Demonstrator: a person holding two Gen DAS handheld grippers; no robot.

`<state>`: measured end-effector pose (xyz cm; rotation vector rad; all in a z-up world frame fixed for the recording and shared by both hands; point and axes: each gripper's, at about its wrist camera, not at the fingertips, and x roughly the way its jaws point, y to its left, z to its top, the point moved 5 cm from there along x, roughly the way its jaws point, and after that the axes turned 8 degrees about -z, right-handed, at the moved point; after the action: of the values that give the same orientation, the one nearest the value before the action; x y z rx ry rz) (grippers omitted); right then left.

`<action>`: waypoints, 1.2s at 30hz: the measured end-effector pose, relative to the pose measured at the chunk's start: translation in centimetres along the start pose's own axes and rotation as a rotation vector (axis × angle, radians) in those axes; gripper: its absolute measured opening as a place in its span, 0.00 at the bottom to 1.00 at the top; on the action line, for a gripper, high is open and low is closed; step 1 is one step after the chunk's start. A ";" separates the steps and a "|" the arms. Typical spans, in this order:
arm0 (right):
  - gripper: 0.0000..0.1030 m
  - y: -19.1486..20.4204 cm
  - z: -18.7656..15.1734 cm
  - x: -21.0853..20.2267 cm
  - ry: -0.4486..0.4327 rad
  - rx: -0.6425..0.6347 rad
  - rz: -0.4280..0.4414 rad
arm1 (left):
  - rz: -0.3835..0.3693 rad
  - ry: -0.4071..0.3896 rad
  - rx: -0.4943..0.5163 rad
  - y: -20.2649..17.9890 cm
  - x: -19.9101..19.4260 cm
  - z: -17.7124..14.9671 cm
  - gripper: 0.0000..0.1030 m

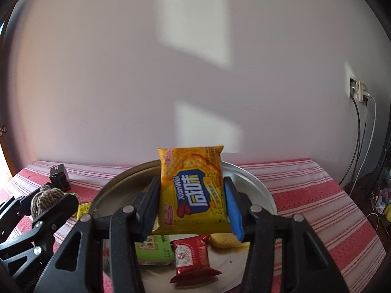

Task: Organize objects
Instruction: 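Carry the rope ball and yellow snack pack over the tin and release both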

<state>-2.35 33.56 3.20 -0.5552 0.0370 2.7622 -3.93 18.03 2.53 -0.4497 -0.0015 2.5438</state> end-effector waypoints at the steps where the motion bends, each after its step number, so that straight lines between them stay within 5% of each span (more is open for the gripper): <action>1: 0.49 -0.3 0.1 0.2 0.000 0.000 -0.009 | -0.003 0.001 0.000 -0.3 0.3 0.1 0.47; 18: 0.49 -4.9 -0.5 4.2 0.075 0.017 -0.124 | -0.003 0.059 0.016 -3.7 5.9 0.0 0.47; 31: 0.49 -4.3 -1.8 6.0 0.163 0.015 -0.088 | 0.036 0.089 0.033 -3.1 7.2 -0.9 0.48; 33: 0.50 -4.1 -1.9 6.2 0.166 0.006 -0.074 | 0.042 0.076 0.033 -3.4 6.4 -0.9 0.55; 36: 0.55 -3.8 -1.8 5.7 0.147 -0.008 -0.082 | 0.140 0.016 0.052 -3.3 5.0 -0.5 0.81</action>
<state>-5.43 38.75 -0.47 -0.7438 0.0357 2.6383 -6.05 23.40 0.78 -0.4639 0.1058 2.6707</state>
